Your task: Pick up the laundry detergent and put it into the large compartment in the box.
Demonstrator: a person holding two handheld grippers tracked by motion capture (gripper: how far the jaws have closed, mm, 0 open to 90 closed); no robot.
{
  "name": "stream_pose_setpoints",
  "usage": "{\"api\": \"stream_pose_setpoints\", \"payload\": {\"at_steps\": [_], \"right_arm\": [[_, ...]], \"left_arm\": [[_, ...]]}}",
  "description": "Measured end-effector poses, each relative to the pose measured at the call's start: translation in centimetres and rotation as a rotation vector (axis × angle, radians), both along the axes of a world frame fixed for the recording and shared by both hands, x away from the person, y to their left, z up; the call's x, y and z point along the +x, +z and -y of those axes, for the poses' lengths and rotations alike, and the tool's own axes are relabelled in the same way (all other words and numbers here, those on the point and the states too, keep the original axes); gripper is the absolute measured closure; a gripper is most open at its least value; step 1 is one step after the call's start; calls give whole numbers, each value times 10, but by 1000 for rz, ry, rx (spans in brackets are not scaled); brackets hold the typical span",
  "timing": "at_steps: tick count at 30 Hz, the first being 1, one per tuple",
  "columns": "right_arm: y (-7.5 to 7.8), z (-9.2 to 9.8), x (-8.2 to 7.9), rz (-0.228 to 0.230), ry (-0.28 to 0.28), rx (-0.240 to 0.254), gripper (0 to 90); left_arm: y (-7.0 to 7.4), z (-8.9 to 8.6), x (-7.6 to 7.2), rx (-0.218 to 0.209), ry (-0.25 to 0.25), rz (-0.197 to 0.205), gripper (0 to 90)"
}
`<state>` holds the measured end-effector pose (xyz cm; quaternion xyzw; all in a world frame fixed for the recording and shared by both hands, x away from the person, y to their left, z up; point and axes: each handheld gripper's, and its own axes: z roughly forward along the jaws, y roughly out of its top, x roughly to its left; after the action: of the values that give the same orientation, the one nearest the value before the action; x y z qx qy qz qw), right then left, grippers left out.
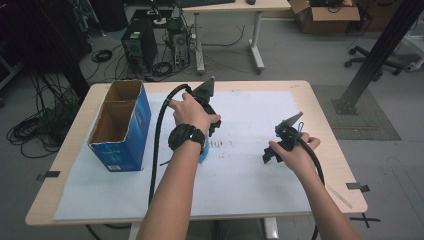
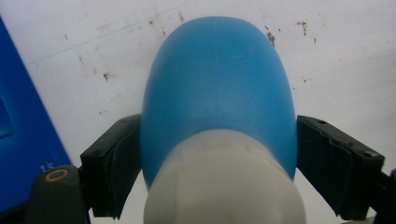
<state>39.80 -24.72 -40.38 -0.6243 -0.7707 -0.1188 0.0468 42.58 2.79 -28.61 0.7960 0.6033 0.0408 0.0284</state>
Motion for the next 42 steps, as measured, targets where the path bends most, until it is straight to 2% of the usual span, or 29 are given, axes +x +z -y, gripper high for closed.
{"api": "stream_pose_setpoints", "payload": {"at_steps": [16, 42], "right_arm": [[1, 0, -1, 4, 7, -2, 40], [-2, 1, -2, 1, 6, -2, 40]], "left_arm": [[0, 1, 1, 11, -1, -5, 243], [0, 0, 3, 27, 1, -6, 366]]}}
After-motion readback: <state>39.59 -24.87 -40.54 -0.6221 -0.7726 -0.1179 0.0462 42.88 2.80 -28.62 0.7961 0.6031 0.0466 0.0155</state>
